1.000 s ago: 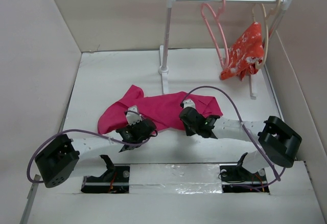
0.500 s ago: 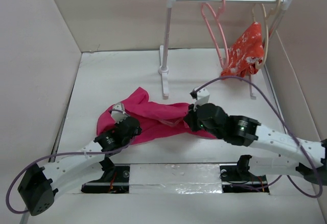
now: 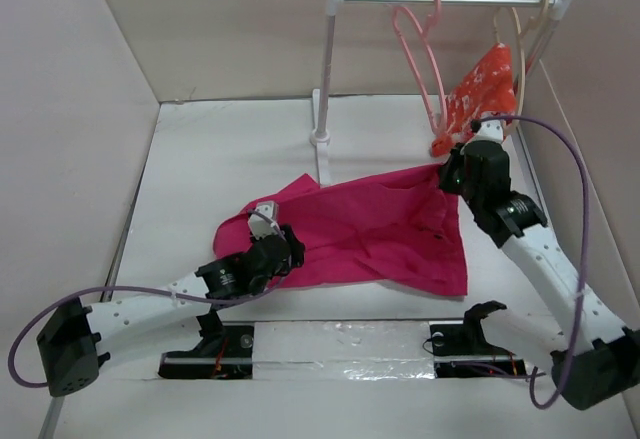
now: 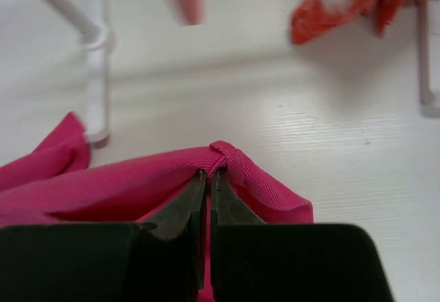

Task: Place the trousers on the hanger
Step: Flatten out the trousers at the center of the board.

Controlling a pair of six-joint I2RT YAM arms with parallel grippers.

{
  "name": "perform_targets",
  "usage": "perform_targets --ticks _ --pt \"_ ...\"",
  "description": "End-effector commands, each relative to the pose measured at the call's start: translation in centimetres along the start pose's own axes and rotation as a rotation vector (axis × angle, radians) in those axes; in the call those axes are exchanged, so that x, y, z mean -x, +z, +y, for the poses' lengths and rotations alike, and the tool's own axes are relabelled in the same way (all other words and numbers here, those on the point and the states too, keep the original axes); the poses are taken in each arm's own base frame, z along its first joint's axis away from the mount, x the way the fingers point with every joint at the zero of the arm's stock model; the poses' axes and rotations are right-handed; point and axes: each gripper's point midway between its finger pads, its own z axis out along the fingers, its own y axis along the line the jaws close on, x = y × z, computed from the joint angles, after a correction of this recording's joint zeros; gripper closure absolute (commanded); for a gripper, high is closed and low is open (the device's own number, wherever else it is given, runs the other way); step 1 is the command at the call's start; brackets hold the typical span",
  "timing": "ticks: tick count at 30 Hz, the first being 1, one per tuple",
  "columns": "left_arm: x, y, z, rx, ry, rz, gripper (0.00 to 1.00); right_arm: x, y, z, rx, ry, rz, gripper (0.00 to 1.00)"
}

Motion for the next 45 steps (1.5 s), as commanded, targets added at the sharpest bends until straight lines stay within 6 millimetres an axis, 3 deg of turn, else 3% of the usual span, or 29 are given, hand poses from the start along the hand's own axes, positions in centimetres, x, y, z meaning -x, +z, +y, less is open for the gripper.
perform_targets --ticks 1,3,5,8,9,12,13,14,16,17,18,19,20,21,23,24,27,28,30,31,33,34,35,36,38,40,41,43,45 --pt "3.0 -0.1 -3.1 -0.051 -0.001 -0.069 0.59 1.8 4.8 -2.1 0.009 0.068 -0.063 1.0" --pt "3.4 -0.2 -3.7 -0.062 0.009 -0.07 0.55 0.8 7.5 -4.5 -0.072 0.106 -0.017 1.0" --pt "4.7 -0.4 -4.0 -0.05 0.004 -0.101 0.41 0.7 8.7 -5.8 -0.129 0.131 -0.034 0.96" --pt "6.6 -1.1 -3.1 0.029 -0.013 -0.149 0.24 0.7 9.2 -6.2 -0.142 0.143 -0.031 0.71" --pt "6.7 -1.3 -2.0 0.08 -0.01 -0.148 0.21 0.7 9.0 -5.7 -0.132 0.138 -0.032 0.5" --pt "8.0 -1.6 1.1 0.182 -0.111 -0.179 0.16 0.6 7.1 -2.3 -0.054 0.074 -0.065 0.12" --pt "8.6 -1.7 2.9 0.213 -0.166 -0.204 0.16 -0.1 5.8 0.0 0.011 0.035 -0.063 0.09" --pt "8.5 -1.7 3.3 0.203 -0.208 -0.192 0.16 -0.7 5.0 1.5 0.055 0.013 -0.057 0.08" --pt "9.0 -2.3 5.0 0.195 -0.276 -0.223 0.16 -3.1 3.4 4.9 0.197 -0.033 -0.028 0.28" --pt "9.8 -2.4 6.4 0.22 -0.316 -0.247 0.16 -4.1 1.4 8.5 0.329 -0.075 -0.034 0.41" --pt "10.5 -3.1 7.0 0.21 -0.342 -0.276 0.15 -5.4 0.5 10.4 0.401 -0.099 -0.012 0.78" --pt "10.9 -3.5 7.5 0.216 -0.35 -0.288 0.15 -6.8 -0.6 12.3 0.484 -0.121 0.022 0.94" --pt "11.1 -3.7 8.2 0.229 -0.366 -0.293 0.15 -8.2 -1.5 13.9 0.549 -0.14 0.044 1.0" --pt "10.7 -3.8 8.1 0.225 -0.375 -0.276 0.15 -11.0 -3.1 16.8 0.65 -0.188 0.099 1.0" --pt "10.5 -3.9 8.4 0.245 -0.39 -0.261 0.15 -12.4 -4.9 20.4 0.766 -0.225 0.109 0.99" --pt "10.2 -4.1 9.1 0.284 -0.386 -0.251 0.15 -15.5 -6.2 22.7 0.836 -0.286 0.164 0.74" --pt "13.1 -5.3 8.5 0.292 -0.397 -0.326 0.2 -16.6 -8.0 27.4 0.943 -0.354 0.138 0.28" --pt "15.4 -6.6 7.4 0.255 -0.402 -0.377 0.23 -19.2 -8.3 28.9 0.964 -0.413 0.179 0.23" --pt "18.0 -8.1 6.6 0.229 -0.409 -0.448 0.25 -18.8 -8.8 31.7 0.99 -0.435 0.152 0.17" --pt "19.6 -9.2 5.8 0.201 -0.407 -0.485 0.27 -21.1 -8.1 32.6 0.99 -0.47 0.196 0.16" --pt "20.8 -9.9 5.1 0.168 -0.405 -0.514 0.28 -22.5 -7.4 33.9 0.981 -0.504 0.214 0.1" --pt "21.0 -9.9 4.8 0.158 -0.4 -0.515 0.28 -21.6 -7.2 35.4 0.981 -0.504 0.196 0.1" --pt "21.0 -9.8 4.6 0.148 -0.395 -0.509 0.28 -23.6 -5.9 35.6 0.936 -0.542 0.221 0.1" --pt "20.9 -9.6 4.5 0.146 -0.395 -0.502 0.28 -24.2 -5.1 35.5 0.901 -0.564 0.235 0.1" --pt "20.4 -9.2 4.4 0.14 -0.389 -0.483 0.28 -24.1 -4.1 36.7 0.872 -0.568 0.216 0.1" --pt "19.8 -8.6 4.5 0.136 -0.381 -0.471 0.28 -25.9 -2.5 36.7 0.826 -0.601 0.237 0.16" --pt "19.7 -8.5 4.4 0.135 -0.379 -0.465 0.29 -25.2 -2.1 37.4 0.803 -0.584 0.213 0.19" --pt "19.2 -8.2 4.7 0.145 -0.371 -0.453 0.3 -25.4 -1.5 37.4 0.779 -0.584 0.208 0.45" --pt "18.9 -8.0 4.9 0.145 -0.37 -0.45 0.3 -23.8 -1.3 37.9 0.775 -0.538 0.178 0.79"
